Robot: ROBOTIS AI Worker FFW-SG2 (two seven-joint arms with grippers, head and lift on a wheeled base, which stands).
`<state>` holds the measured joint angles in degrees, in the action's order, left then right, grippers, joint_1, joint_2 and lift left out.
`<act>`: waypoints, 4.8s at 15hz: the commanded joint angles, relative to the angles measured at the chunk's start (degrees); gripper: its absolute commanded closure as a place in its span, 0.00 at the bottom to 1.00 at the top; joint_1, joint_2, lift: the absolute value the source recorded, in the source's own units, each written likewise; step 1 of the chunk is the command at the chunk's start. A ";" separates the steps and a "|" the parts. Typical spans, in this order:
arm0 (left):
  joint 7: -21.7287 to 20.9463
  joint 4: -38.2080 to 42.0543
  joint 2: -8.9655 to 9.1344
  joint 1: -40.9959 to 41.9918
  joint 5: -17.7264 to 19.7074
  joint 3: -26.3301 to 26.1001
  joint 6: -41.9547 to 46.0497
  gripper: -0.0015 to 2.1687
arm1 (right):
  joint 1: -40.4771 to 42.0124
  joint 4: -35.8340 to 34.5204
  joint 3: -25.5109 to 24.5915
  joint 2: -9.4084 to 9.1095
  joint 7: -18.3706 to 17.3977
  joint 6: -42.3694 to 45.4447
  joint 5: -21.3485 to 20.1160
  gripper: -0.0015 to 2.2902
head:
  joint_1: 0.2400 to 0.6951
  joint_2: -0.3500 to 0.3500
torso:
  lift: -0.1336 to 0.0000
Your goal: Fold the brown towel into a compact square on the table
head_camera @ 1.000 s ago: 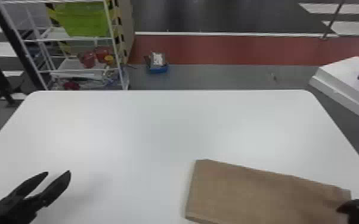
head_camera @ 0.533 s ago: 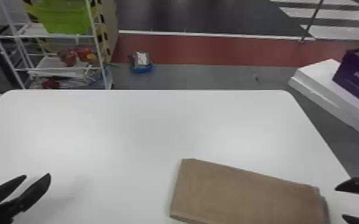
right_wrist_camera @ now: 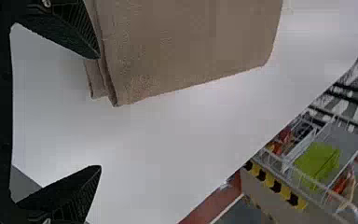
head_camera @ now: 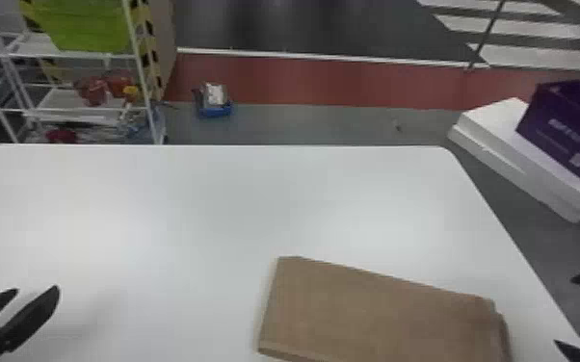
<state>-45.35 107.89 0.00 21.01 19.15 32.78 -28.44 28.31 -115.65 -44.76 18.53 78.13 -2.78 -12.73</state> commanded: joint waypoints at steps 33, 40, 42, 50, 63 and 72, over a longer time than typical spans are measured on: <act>-3.08 -1.27 0.15 0.79 1.50 3.69 0.53 0.02 | -6.51 -1.60 5.83 -6.14 -7.03 -66.97 12.73 0.51 | 1.00 0.47 | 0.00; -3.52 -0.75 0.15 1.32 1.50 3.16 0.53 0.02 | -10.03 -4.94 1.17 -7.81 -7.47 -72.07 22.67 0.58 | 1.00 0.46 | 0.00; -3.78 -0.66 0.15 1.49 1.59 3.16 0.53 0.02 | -13.01 -6.17 2.75 -8.86 -7.65 -76.99 23.37 0.58 | 1.00 0.48 | 0.00; -4.66 0.40 0.15 2.72 2.47 3.60 0.35 0.02 | -21.36 -8.81 18.40 -10.88 -14.33 -87.30 22.14 0.58 | 1.00 0.72 | 0.00; -4.57 0.31 0.15 2.72 2.38 3.60 0.35 0.02 | -23.56 -8.98 31.32 -13.34 -17.49 -87.30 18.62 0.02 | 1.00 0.95 | 0.00; -4.48 -0.31 0.15 1.84 2.20 3.60 0.35 0.02 | -20.22 -16.80 28.94 -11.50 -1.49 -83.14 8.08 0.70 | 1.00 0.96 | 0.00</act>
<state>-49.83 107.82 0.00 23.08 21.44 36.43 -28.09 7.27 -131.16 -16.34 6.60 75.24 -87.91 0.06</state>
